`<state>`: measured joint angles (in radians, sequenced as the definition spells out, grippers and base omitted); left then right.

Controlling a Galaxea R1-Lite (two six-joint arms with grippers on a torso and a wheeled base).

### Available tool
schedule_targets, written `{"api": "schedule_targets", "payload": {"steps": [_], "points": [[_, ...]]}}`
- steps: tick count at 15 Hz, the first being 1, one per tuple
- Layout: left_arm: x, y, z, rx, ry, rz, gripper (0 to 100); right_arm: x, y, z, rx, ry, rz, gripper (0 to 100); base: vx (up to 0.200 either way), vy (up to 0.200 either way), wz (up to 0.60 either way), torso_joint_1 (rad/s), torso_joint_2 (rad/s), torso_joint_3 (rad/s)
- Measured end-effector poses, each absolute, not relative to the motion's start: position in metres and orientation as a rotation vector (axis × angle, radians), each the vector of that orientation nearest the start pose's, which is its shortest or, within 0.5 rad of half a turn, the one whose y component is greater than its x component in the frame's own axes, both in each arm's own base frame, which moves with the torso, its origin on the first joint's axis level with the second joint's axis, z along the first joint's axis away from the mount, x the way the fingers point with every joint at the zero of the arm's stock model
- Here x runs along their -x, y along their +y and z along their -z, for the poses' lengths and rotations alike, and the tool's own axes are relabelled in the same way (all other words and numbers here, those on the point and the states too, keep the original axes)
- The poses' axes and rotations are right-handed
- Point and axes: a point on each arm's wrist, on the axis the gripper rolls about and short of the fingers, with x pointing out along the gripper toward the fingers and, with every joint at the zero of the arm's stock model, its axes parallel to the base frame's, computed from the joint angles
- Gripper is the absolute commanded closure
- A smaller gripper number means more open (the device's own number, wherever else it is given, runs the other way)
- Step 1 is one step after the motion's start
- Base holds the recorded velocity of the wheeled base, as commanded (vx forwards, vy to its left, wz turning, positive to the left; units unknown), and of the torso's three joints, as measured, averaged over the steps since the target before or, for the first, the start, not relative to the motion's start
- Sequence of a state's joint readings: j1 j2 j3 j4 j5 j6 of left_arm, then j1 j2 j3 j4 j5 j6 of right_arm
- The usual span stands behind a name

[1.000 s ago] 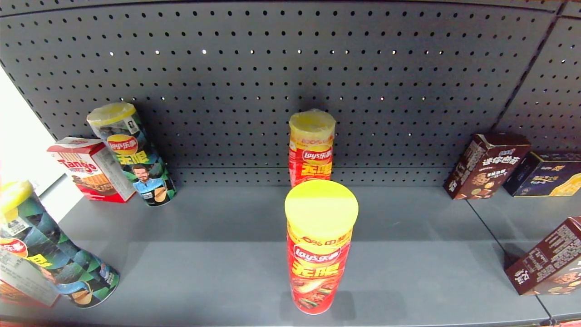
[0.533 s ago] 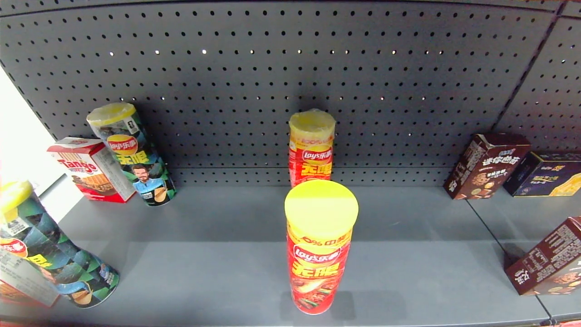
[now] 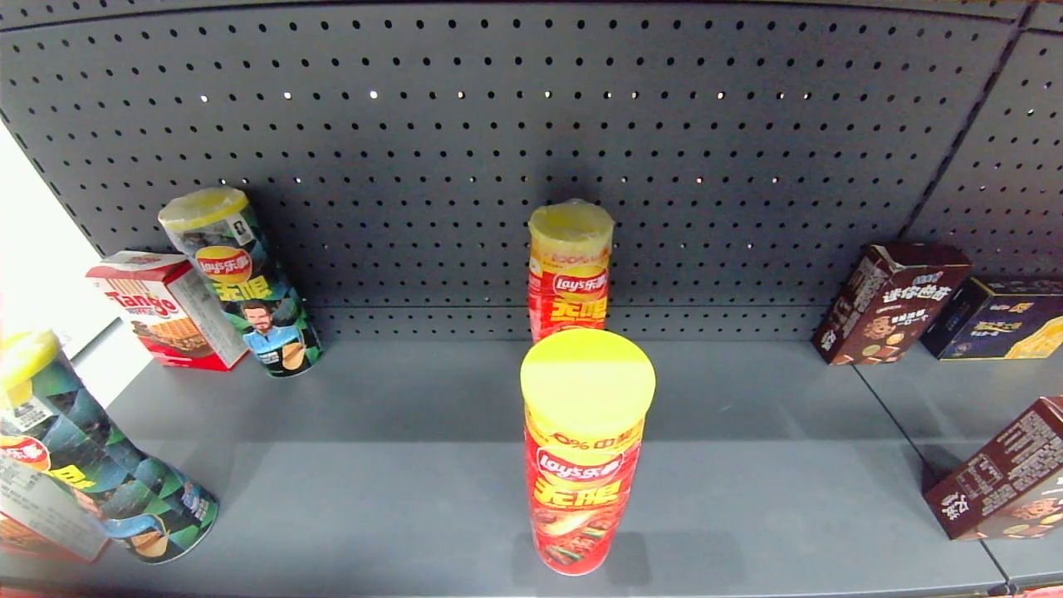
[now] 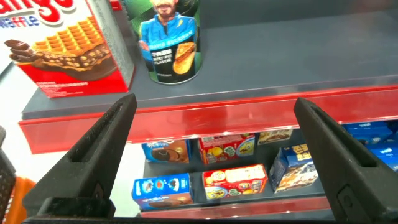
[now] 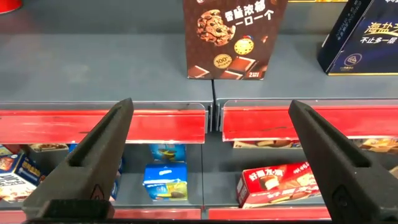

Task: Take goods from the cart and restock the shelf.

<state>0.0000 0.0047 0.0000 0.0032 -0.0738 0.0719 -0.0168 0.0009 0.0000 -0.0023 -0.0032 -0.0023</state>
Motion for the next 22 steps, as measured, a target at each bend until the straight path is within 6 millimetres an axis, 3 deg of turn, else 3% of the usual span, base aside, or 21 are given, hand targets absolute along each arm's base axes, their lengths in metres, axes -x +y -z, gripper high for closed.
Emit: {"api": "schedule_targets", "payload": {"steps": [4, 6, 22], "points": [[0.0225, -0.0016, -0.0753, -0.059, 0.006, 0.072, 0, 0.0228, 0.0003, -0.0758, 0.002, -0.003, 0.020, 0, 0.000, 0.000, 0.00, 0.000, 0.00, 0.000], [0.0225, -0.0016, -0.0753, -0.039, 0.006, 0.072, 0, 0.0228, 0.0003, -0.0758, 0.003, -0.003, 0.019, 0, 0.000, 0.200, 0.00, 0.005, 0.00, 0.005], [0.0224, -0.0017, -0.0753, -0.025, 0.008, 0.074, 0, 0.0228, 0.0003, -0.0757, 0.003, -0.002, 0.019, 0, -0.013, 0.000, 0.00, 0.000, 0.00, 0.000]]}}
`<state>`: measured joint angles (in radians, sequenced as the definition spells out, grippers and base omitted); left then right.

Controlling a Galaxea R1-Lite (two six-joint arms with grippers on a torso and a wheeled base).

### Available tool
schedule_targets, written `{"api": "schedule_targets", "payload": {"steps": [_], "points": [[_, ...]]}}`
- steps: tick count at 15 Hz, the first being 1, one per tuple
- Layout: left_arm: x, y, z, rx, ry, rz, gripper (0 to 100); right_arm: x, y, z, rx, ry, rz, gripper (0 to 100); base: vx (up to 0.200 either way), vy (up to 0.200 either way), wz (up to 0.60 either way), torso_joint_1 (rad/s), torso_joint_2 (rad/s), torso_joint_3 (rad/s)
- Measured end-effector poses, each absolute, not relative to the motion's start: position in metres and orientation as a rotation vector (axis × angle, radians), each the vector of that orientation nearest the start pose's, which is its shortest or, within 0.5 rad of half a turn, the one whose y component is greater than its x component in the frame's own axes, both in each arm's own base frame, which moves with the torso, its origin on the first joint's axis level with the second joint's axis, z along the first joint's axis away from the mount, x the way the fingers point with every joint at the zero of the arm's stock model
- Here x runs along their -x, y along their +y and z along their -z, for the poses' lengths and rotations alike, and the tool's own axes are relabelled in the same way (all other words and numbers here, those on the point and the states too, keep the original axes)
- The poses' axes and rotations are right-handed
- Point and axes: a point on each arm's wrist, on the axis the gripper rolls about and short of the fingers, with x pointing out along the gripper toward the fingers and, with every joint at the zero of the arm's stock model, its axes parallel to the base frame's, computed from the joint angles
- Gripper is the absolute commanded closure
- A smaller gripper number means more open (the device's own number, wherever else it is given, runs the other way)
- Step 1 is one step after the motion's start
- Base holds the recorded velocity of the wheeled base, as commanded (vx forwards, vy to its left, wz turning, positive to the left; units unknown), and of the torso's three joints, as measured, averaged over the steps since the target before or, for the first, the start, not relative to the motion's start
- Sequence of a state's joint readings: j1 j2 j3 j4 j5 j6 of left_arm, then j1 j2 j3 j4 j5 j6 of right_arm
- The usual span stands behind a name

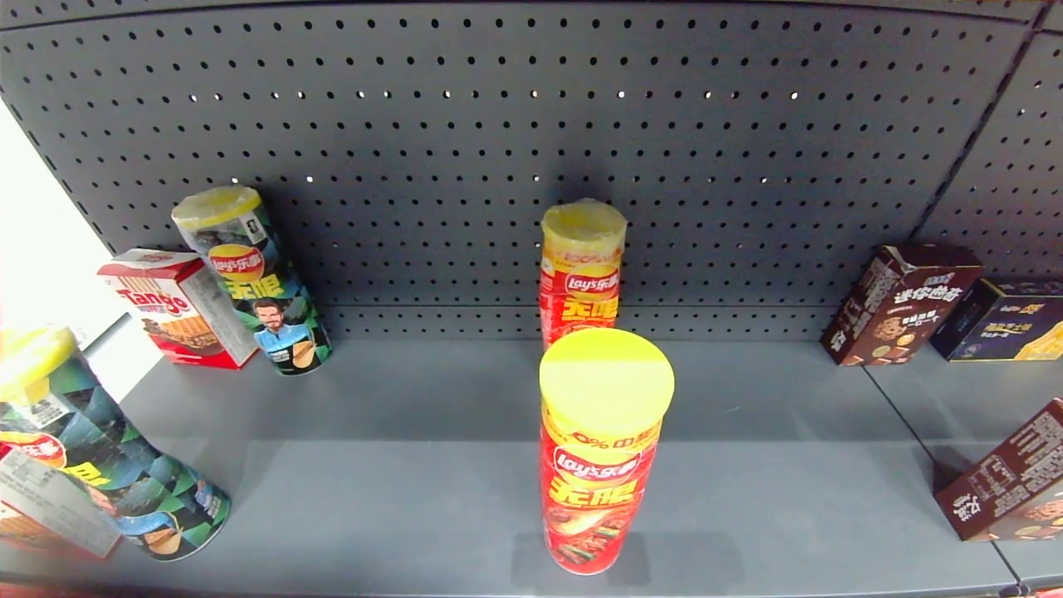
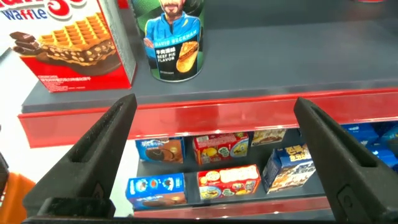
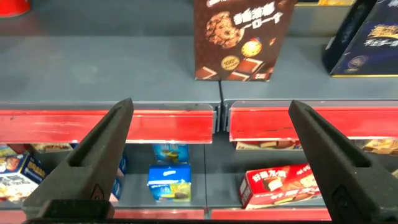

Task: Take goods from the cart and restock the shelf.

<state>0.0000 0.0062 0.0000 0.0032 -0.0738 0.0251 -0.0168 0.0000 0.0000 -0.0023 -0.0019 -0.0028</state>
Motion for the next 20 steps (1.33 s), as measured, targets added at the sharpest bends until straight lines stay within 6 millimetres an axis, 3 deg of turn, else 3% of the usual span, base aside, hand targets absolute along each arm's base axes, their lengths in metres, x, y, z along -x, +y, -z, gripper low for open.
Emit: {"api": "schedule_targets", "payload": {"steps": [20], "points": [[0.0224, -0.0016, -0.0753, -0.023, 0.009, 0.071, 0, 0.0228, 0.0003, -0.0758, 0.003, -0.003, 0.019, 0, -0.030, 0.000, 0.00, 0.000, 0.00, 0.000]]}}
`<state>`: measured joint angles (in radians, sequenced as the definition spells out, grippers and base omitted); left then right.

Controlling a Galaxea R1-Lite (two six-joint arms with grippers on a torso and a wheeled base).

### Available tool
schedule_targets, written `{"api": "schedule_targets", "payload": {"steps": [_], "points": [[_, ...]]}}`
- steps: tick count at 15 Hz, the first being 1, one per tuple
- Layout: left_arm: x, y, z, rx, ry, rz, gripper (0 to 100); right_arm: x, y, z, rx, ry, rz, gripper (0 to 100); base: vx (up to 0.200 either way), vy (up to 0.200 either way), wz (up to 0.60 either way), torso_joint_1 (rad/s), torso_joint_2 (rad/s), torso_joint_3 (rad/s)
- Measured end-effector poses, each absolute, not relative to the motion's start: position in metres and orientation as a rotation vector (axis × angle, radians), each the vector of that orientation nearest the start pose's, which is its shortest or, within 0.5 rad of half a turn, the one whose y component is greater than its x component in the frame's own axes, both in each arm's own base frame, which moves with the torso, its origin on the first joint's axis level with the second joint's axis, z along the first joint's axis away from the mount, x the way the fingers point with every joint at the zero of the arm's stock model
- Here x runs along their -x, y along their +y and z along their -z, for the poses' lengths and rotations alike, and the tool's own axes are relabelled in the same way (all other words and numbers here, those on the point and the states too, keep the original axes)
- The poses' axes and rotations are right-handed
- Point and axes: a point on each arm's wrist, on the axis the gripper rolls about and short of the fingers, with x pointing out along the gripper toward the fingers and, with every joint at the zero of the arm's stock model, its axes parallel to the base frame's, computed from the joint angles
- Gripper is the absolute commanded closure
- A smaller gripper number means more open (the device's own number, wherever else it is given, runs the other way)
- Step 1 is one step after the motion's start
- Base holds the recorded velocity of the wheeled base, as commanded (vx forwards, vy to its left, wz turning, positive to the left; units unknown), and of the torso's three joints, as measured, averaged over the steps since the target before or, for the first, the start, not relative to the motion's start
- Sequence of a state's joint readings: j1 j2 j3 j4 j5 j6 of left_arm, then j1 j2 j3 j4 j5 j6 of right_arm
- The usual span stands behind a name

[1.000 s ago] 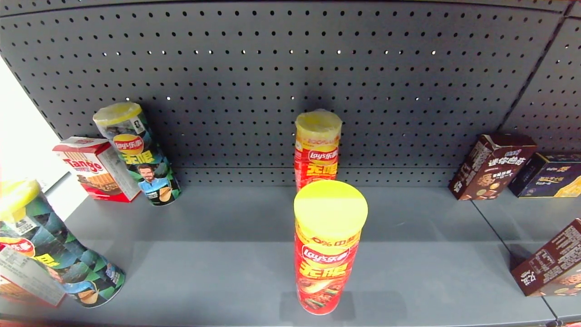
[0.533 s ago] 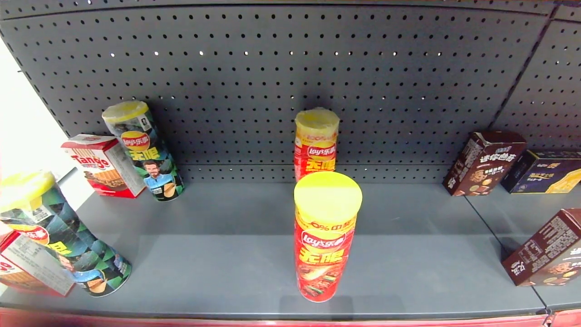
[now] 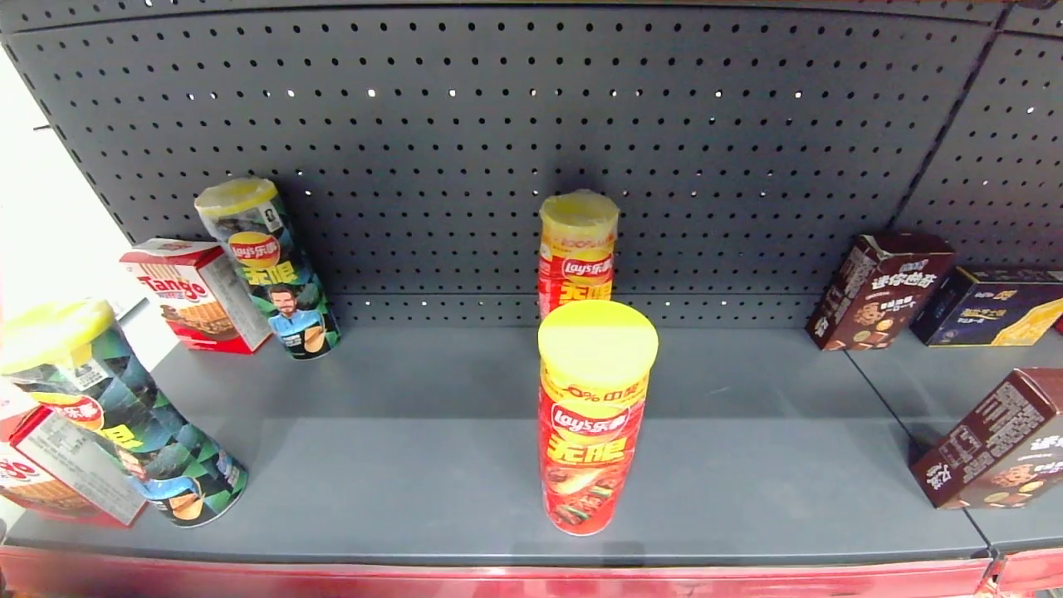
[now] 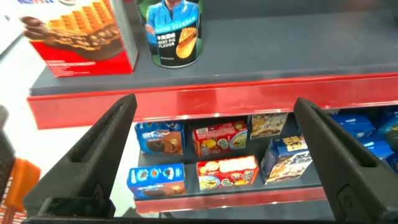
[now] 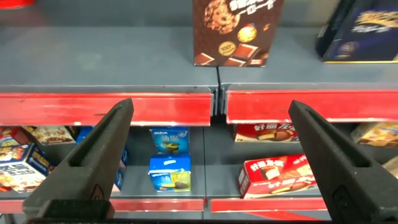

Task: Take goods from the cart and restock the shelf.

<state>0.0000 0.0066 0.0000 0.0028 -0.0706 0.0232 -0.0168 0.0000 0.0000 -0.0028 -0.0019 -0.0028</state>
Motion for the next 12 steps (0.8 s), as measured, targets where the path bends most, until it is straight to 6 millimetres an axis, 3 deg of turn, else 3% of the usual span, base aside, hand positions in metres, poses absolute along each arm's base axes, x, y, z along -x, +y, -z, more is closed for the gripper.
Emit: {"api": "schedule_targets", "payload": {"steps": [12], "points": [[0.0224, -0.0015, -0.0753, -0.021, 0.009, 0.072, 0, 0.0228, 0.0003, -0.0758, 0.003, -0.003, 0.020, 0, 0.000, 0.000, 0.00, 0.000, 0.00, 0.000]]}}
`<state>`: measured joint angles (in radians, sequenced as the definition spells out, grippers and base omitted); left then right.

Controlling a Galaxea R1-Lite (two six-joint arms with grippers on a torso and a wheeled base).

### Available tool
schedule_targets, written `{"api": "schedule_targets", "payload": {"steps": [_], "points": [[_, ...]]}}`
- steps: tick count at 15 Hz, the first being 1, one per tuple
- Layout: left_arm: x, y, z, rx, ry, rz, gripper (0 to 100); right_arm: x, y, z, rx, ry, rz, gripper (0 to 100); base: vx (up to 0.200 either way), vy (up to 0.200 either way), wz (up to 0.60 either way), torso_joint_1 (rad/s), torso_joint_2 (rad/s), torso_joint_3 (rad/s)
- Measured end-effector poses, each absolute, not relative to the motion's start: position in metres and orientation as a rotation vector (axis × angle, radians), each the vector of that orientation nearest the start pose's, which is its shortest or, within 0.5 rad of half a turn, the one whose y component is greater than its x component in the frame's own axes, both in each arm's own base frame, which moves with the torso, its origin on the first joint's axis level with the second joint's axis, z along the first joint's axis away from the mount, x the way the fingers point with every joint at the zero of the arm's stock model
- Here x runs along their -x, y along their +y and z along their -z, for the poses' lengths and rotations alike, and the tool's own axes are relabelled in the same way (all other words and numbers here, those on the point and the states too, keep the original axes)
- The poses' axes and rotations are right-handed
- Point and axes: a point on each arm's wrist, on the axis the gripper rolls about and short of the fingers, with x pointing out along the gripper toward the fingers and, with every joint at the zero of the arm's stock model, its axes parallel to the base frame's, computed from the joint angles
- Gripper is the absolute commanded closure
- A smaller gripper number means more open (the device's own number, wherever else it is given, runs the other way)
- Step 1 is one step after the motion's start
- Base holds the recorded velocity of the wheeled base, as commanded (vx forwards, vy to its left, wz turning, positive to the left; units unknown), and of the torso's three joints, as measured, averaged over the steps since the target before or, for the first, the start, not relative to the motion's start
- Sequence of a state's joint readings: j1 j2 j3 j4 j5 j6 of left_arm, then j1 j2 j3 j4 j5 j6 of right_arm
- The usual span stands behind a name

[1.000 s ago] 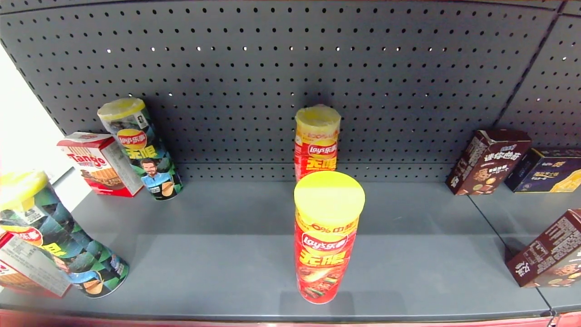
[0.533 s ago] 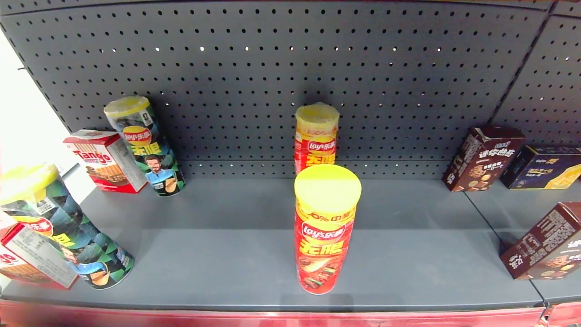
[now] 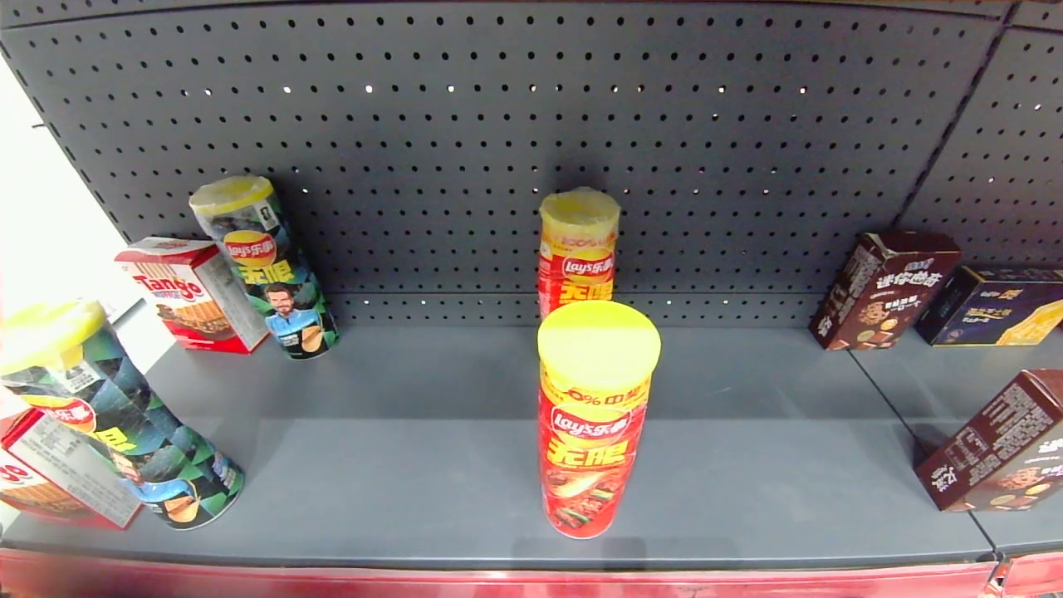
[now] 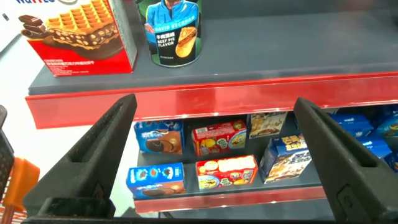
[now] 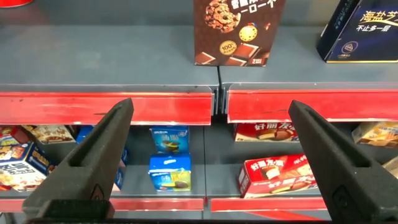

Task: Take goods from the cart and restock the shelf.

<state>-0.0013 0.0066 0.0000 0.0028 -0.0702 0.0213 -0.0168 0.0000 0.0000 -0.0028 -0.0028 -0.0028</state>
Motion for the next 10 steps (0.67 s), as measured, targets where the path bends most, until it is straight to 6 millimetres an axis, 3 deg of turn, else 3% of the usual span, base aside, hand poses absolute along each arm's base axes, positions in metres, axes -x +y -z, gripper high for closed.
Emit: {"api": "schedule_targets", "payload": {"steps": [10], "points": [[0.0224, -0.0015, -0.0753, -0.021, 0.009, 0.072, 0, 0.0228, 0.0003, -0.0758, 0.003, -0.003, 0.019, 0, 0.000, 0.000, 0.00, 0.000, 0.00, 0.000]]}}
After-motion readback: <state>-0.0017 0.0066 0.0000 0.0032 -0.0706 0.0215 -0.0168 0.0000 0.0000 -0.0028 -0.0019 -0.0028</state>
